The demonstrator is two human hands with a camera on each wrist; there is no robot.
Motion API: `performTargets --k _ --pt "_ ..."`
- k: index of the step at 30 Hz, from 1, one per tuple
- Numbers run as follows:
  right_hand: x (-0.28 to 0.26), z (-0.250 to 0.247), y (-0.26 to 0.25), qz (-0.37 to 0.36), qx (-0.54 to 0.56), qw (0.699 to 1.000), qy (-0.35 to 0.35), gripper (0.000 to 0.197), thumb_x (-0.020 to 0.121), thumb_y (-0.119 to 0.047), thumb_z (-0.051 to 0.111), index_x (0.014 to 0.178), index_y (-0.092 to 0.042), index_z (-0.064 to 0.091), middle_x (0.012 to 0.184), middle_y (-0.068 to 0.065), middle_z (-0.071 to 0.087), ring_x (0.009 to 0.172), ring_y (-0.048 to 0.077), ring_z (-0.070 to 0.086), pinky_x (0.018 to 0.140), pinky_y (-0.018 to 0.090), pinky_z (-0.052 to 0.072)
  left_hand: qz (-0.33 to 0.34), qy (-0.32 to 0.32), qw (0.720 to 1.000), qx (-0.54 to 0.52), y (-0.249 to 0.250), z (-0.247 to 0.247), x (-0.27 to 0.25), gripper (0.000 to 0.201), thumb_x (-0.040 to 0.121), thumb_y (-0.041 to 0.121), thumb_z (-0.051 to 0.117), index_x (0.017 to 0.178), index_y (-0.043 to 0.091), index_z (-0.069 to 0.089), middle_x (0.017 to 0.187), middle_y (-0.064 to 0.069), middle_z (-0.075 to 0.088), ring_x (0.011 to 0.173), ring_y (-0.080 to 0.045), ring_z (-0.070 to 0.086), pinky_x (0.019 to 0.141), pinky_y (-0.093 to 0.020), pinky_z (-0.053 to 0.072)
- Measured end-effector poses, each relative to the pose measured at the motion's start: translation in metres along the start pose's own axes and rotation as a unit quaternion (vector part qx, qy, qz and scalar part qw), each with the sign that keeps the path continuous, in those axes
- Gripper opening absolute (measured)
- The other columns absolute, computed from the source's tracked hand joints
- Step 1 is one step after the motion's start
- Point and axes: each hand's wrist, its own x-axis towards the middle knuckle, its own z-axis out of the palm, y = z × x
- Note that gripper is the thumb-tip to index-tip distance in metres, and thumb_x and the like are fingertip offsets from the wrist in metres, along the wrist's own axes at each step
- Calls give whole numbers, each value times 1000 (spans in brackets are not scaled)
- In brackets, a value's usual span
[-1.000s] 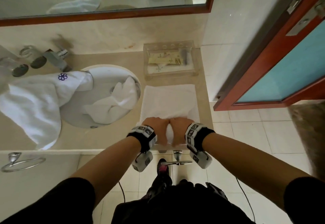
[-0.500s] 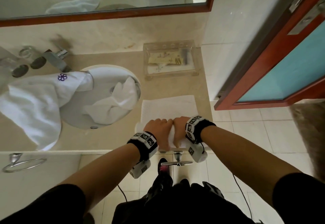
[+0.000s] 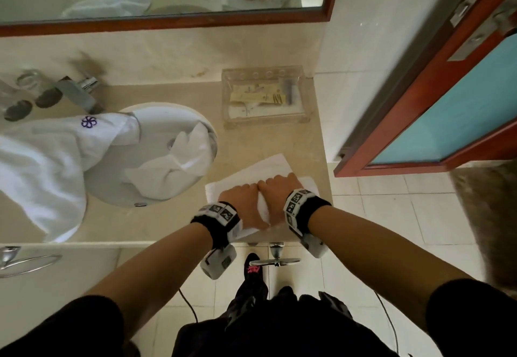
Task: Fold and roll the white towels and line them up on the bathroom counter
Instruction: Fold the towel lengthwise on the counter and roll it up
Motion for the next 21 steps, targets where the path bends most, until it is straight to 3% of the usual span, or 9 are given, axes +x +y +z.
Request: performTargets --k 3,5,7,9,12,14,15,19,21 --pt "6 -17 -2 -3 58 995 -84 45 42 -38 75 83 -22 67 75 -1 71 64 18 67 68 36 61 13 42 997 68 3 -4 -14 89 60 79 54 125 19 42 112 -2 58 99 -26 58 85 -41 45" --pt "4 -19 1 -11 75 989 -123 39 41 -35 71 77 -20 71 68 -1 71 59 18 67 61 39 61 25 49 997 59 0 -3 -14 87 57 87 47 116 23 45 104 1 60 92 -24 60 82 -39 45" --pt "4 -19 3 -6 83 989 -122 36 46 -37 72 77 -20 70 69 -2 70 62 18 68 61 39 62 35 9 998 43 -8 -9 -8 81 53 79 63 114 28 45 102 3 64 89 -22 63 79 -35 49" --pt "3 -21 -3 -11 72 994 -83 42 51 -47 74 86 -25 66 77 -3 68 68 18 67 66 38 61 29 -42 999 10 -16 -21 0 85 50 67 75 121 31 46 108 4 66 91 -22 64 81 -34 52" --pt "0 -6 -3 -2 19 1000 19 86 61 -67 70 130 -23 45 120 4 57 107 29 57 94 50 45 28 -102 992 -71 -24 -36 18 77 51 60 79 119 30 58 107 8 67 93 -21 65 87 -37 55" --pt "-3 14 -3 8 4 997 80 90 74 -69 60 142 -19 28 135 8 45 121 33 44 103 56 32 35 -142 986 -85 -22 -38 25 72 48 63 78 109 28 65 101 7 68 92 -21 66 87 -36 54" --pt "-3 20 -1 12 4 996 93 91 74 -69 59 142 -19 27 136 8 45 122 32 44 103 55 31 43 -141 986 -73 -20 -37 26 73 49 65 75 110 27 64 103 6 68 94 -21 65 88 -34 53" --pt "24 8 15 7 11 999 29 107 45 -68 79 134 -30 35 126 0 55 111 25 56 95 44 42 39 -29 998 37 -16 -27 12 86 58 66 72 127 24 45 116 2 59 101 -22 60 89 -35 49" --pt "39 -2 24 7 8 999 -38 102 30 -62 84 120 -39 43 116 -6 61 95 20 62 80 35 50 46 11 992 117 -17 -21 5 98 61 63 74 139 19 33 125 -4 54 108 -27 56 91 -40 45"
